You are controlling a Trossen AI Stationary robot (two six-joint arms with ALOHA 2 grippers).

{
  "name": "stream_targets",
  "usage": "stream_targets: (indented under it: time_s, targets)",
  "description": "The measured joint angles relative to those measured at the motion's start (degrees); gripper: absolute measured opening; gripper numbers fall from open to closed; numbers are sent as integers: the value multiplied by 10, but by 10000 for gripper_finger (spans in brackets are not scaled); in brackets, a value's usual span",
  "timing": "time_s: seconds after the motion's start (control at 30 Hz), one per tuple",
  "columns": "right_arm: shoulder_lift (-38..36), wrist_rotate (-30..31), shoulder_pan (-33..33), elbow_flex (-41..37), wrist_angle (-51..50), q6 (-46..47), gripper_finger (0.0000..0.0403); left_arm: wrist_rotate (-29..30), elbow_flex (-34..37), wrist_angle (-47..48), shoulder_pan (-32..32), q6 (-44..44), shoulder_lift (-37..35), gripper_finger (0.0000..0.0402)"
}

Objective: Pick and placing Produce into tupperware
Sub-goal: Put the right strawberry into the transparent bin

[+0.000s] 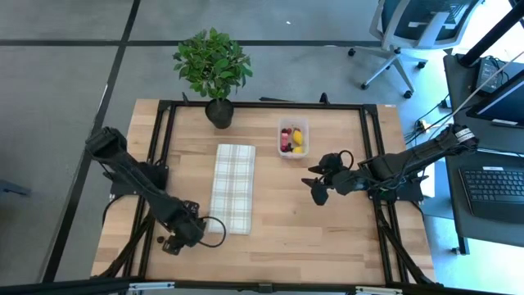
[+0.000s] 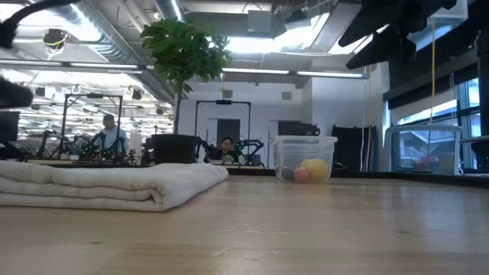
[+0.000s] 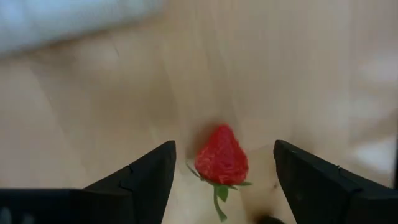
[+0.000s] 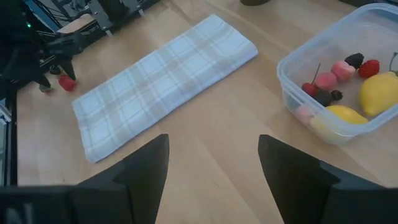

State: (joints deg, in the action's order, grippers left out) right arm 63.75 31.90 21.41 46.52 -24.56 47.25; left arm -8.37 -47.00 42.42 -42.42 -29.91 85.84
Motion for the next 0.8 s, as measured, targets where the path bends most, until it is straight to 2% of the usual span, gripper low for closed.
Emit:
stream_targets:
  time_s: [0.23, 0.4, 0.53, 0.8]
  targets:
    - [0, 0, 0, 0, 0, -11, 249, -3, 0, 11, -13, -11, 59, 261]
    - [0, 0, 0, 0, 0, -12, 249, -3, -3, 14, -13, -15, 74, 254]
    - [0, 0, 0, 0, 0, -13, 249, -3, -2, 14, -12, -15, 71, 226]
    - [0, 1, 0, 0, 0, -27, 249, -5, -1, 15, -9, -15, 71, 143]
